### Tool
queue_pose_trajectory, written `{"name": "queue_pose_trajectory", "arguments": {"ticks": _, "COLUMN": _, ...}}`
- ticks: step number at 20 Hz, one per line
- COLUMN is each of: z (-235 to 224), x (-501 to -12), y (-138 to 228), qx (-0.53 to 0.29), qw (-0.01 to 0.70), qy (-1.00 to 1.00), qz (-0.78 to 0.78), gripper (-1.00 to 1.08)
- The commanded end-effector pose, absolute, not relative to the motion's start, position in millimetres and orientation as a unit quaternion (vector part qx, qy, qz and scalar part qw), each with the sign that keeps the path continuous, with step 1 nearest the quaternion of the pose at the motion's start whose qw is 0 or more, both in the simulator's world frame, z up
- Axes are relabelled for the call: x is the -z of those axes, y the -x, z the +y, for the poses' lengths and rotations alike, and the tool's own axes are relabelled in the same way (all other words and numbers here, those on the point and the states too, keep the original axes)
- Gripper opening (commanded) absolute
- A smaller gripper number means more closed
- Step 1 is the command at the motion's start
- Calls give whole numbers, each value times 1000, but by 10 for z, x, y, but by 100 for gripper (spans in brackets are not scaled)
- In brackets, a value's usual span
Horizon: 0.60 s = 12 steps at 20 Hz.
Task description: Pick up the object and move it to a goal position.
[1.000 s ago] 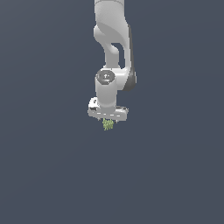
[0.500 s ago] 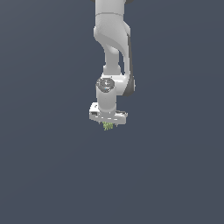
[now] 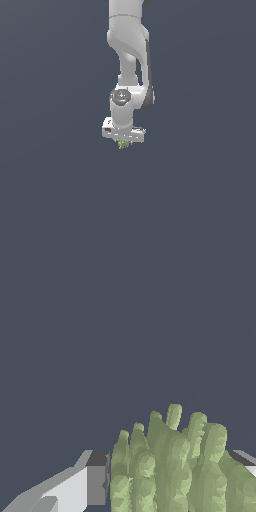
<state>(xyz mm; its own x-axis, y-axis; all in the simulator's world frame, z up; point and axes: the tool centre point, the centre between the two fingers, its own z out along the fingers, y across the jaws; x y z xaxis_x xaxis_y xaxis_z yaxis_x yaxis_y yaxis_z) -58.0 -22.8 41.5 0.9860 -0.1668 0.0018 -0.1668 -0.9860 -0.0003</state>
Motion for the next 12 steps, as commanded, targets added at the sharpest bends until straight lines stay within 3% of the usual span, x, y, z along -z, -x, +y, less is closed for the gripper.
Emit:
{"name": "queue_pose_trajectory", "arguments": {"ticks": 1, "z": -229, "x": -413, "y": 580, "qx": 1, "qw": 0, "qy": 996, "qz": 84, "gripper": -100}}
{"name": "queue_pose_trajectory", "arguments": {"ticks": 12, "z": -544, "x": -704, "y": 461, "qx": 1, "qw": 0, "qy": 996, "qz": 84, "gripper": -100}}
